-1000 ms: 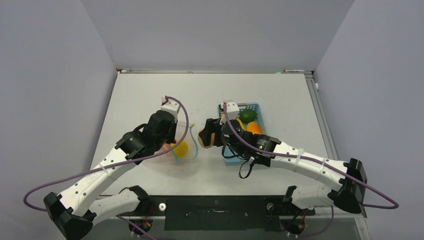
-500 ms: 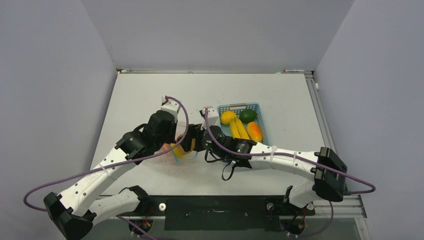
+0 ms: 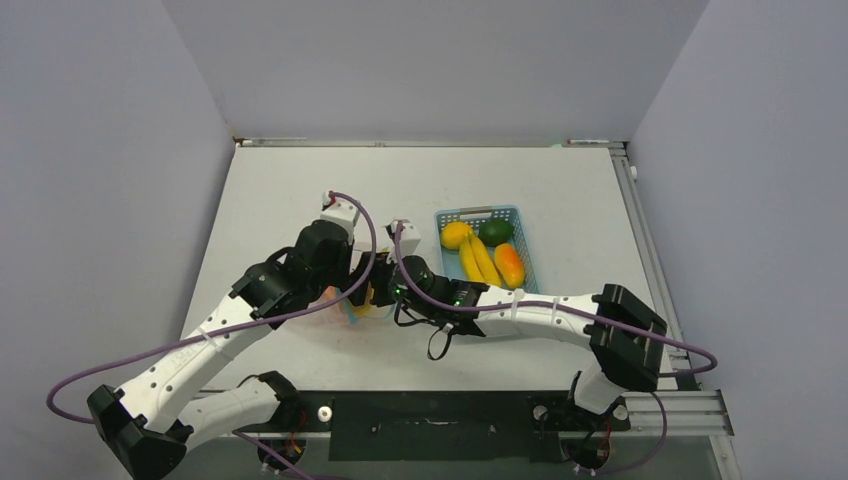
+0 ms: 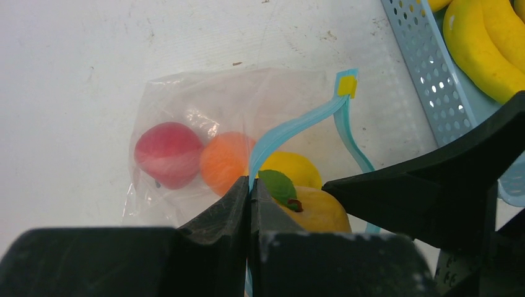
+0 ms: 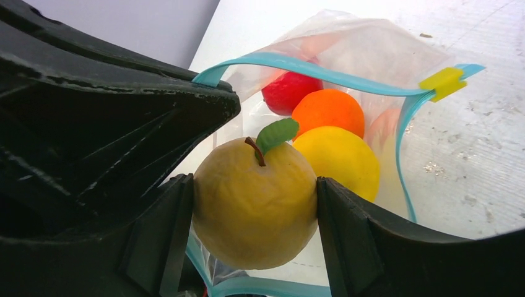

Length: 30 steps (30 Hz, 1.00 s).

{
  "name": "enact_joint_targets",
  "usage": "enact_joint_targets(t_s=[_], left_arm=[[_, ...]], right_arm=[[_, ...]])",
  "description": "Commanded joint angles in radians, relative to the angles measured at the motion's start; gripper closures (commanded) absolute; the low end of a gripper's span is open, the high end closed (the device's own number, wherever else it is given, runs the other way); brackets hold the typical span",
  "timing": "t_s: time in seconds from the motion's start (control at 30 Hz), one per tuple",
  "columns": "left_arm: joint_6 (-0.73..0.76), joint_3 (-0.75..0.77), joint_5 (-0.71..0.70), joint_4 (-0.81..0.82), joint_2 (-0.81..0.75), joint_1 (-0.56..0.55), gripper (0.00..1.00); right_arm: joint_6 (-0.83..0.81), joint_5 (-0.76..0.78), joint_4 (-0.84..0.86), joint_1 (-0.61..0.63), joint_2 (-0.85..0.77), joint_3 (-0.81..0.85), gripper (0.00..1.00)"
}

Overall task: Place the food in the zip-top bag and seal the zipper
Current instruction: Place the fake fruit in the zipper food storage bag.

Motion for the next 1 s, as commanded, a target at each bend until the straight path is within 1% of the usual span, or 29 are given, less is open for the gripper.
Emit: enact_joint_targets(t_s=[0.0, 0.07, 0.2, 0.33, 0.47, 0.63, 0.97], left_arm=[[-0.003, 0.013, 0.013, 0.039, -0.005, 0.003, 1.00], [-0.003, 0.013, 0.013, 0.040, -0.005, 0.003, 1.00], [-0.003, 0.012, 0.013, 0.039, -0.005, 0.005, 1.00], [-0.003, 0.012, 0.013, 0.039, -0.005, 0.006, 1.00], [-0.003, 0.014, 0.014, 0.039, -0.005, 0.007, 1.00], [-0.003, 0.013, 0.012, 0.039, -0.005, 0.008, 1.00], [-0.002, 0.013, 0.010, 0.038, -0.002, 0.007, 1.00]], right_arm=[[0.058, -0.039, 0.148, 0.007, 0.036, 0.021, 0.57], [0.073, -0.042, 0.167, 0.008, 0.052, 0.016, 0.49], [0.081, -0.042, 0.187, 0.008, 0.070, 0.012, 0.37], [0.072, -0.034, 0.194, 0.007, 0.056, 0.005, 0.16], [0.056, -0.032, 0.190, 0.008, 0.037, -0.004, 0.05], [0.050, -0.029, 0.189, 0.008, 0.009, -0.022, 0.02], [0.018, 0.010, 0.149, 0.007, -0.077, -0.055, 0.00]])
